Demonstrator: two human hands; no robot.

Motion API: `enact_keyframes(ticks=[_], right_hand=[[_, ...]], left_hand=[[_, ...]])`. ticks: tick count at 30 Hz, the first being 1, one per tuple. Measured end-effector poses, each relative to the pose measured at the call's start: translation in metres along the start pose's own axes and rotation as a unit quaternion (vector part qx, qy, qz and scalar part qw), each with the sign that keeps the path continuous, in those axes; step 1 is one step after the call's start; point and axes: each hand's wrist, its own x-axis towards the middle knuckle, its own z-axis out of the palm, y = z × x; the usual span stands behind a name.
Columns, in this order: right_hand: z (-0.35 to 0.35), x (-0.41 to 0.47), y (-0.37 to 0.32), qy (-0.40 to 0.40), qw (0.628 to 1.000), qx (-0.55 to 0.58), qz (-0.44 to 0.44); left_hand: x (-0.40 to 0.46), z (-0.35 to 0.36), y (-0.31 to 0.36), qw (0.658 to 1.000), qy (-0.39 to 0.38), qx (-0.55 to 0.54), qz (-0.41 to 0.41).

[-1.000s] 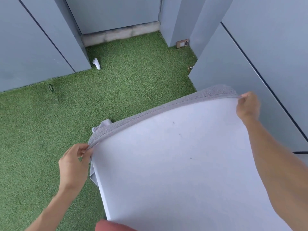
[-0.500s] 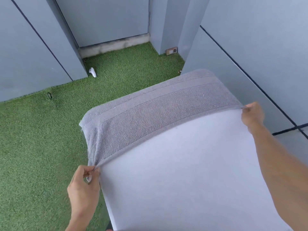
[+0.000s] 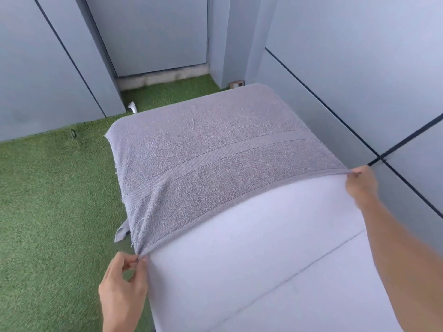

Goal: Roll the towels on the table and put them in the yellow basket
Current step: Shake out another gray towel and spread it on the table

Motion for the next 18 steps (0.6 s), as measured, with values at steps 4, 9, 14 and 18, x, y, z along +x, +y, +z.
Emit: enact_keyframes(ticks=[4,9,14,18], right_hand=[[-0.033,-0.025,0.044,0.000,1.000,0.002,-0.001],[-0.079,-0.056,0.120,-0.013,1.000,-0.011,0.001],[-0.131,-0.094,0.202,-0.017,1.000,-0.010,-0.012],[-0.161,-0.116,0.261,-0.020,1.000,-0.001,-0.013]], left_hand=[[-0.069,-0.004,-0.008,1.000,0.009,-0.009,0.016],[-0.169,-0.014,-0.007,0.999,0.029,-0.013,0.037],[-0.268,-0.022,-0.010,0.998,0.049,-0.016,0.048],[-0.337,-0.028,-0.014,0.999,0.048,-0.005,0.024]])
